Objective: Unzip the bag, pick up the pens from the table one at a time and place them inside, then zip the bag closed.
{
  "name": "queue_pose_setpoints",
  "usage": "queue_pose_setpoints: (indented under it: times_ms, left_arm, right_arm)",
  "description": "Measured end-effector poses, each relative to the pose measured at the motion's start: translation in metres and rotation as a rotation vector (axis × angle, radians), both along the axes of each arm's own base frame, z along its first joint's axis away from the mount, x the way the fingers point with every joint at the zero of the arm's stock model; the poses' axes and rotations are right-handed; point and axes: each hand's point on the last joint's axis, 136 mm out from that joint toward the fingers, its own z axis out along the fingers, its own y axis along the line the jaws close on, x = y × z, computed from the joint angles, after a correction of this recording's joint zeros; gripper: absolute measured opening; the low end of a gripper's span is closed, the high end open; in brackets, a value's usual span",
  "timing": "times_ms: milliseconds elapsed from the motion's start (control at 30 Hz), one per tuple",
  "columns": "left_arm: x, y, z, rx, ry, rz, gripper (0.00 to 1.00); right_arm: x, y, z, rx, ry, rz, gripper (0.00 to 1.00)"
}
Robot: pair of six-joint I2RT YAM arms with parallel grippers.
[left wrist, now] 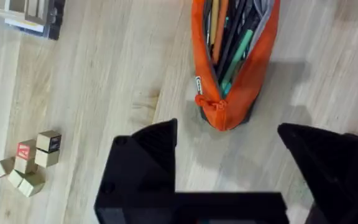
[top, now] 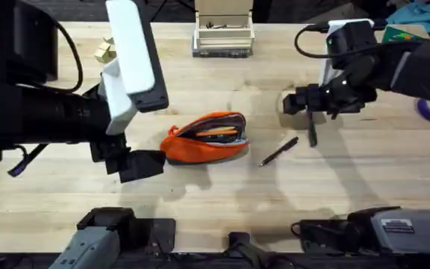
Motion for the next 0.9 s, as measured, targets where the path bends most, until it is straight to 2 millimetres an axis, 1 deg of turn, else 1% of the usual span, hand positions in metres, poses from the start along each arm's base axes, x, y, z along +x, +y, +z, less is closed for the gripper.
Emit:
queue_pose_setpoints:
  times_ms: [233, 500, 567, 600, 633, 667, 700, 767, 867, 900]
  left_arm:
    - [0.0, 0.0, 0.0, 0.0, 0.0, 0.0, 0.993]
    - [0.0, 0.0, 0.0, 0.0, 0.0, 0.0, 0.993]
    - [0.0, 0.0, 0.0, 0.0, 0.0, 0.0, 0.993]
    - [0.0, 0.0, 0.0, 0.0, 0.0, 0.0, 0.993]
    - [0.0, 0.0, 0.0, 0.0, 0.0, 0.0, 0.993]
    - [0.0, 0.0, 0.0, 0.0, 0.0, 0.0, 0.993]
    - [0.0, 0.0, 0.0, 0.0, 0.0, 0.0, 0.993]
    - [0.0, 0.0, 0.0, 0.0, 0.0, 0.0, 0.993]
    - [0.0, 0.0, 0.0, 0.0, 0.001, 0.0, 0.993]
    - [0.0, 0.0, 0.0, 0.0, 0.0, 0.0, 0.993]
  right_arm:
    - [0.0, 0.001, -0.021, -0.004, 0.053, 0.0, 0.998]
    - [0.001, 0.001, -0.023, 0.002, 0.055, -0.015, 0.996]
    - [0.001, 0.002, -0.023, 0.006, 0.055, -0.016, 0.966]
    - [0.001, 0.002, -0.023, 0.008, 0.056, -0.015, 0.931]
    - [0.001, 0.004, -0.024, 0.017, 0.056, -0.016, 0.868]
    - [0.002, 0.006, -0.024, 0.028, 0.054, -0.012, 0.771]
    - [0.003, 0.008, -0.025, 0.034, 0.052, -0.011, 0.697]
    - [0.006, 0.009, -0.025, 0.039, 0.043, -0.011, 0.581]
    - [0.009, 0.008, -0.024, 0.034, 0.03, -0.013, 0.372]
    - [0.009, 0.007, -0.024, 0.03, 0.029, -0.016, 0.325]
